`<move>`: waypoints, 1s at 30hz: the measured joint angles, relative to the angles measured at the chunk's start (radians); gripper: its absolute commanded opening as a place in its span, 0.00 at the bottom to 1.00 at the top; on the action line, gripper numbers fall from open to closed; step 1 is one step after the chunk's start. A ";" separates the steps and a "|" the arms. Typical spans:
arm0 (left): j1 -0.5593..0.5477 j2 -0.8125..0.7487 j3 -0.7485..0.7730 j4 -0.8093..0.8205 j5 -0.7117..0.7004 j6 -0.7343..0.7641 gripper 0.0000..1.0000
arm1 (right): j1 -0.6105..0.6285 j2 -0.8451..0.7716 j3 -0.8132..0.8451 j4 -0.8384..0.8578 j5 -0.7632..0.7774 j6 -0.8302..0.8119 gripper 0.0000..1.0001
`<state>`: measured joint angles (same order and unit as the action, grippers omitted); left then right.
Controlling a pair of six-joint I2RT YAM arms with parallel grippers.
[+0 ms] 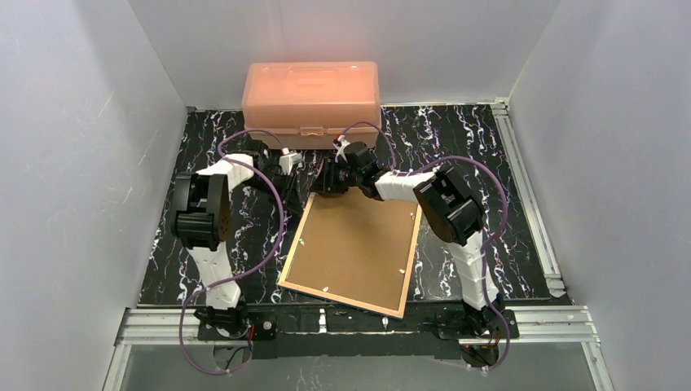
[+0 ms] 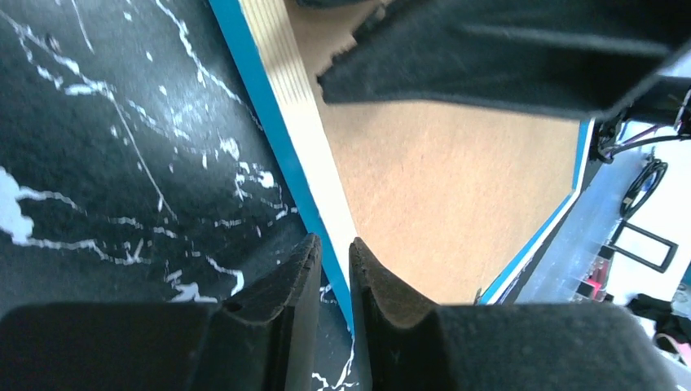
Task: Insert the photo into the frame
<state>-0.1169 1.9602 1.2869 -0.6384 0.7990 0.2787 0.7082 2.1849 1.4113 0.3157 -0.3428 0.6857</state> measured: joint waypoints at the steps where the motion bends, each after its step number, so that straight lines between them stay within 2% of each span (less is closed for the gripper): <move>1: 0.003 -0.013 -0.013 -0.002 0.000 0.019 0.18 | 0.000 0.007 0.000 0.001 -0.001 0.005 0.50; 7: 0.019 -0.135 -0.094 -0.025 -0.004 0.137 0.19 | -0.008 0.018 -0.001 0.017 -0.008 0.023 0.49; 15: -0.016 -0.251 -0.099 -0.020 0.017 0.287 0.19 | -0.018 0.026 -0.002 0.027 -0.026 0.054 0.50; 21: -0.122 -0.191 -0.077 -0.023 -0.016 0.381 0.18 | -0.021 0.027 -0.002 0.027 -0.034 0.070 0.50; 30: -0.146 -0.140 -0.103 0.038 -0.090 0.451 0.17 | -0.027 0.032 -0.001 0.024 -0.078 0.114 0.50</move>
<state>-0.2634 1.8202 1.1839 -0.6006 0.7090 0.7292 0.6815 2.2169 1.4101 0.3397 -0.4206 0.8001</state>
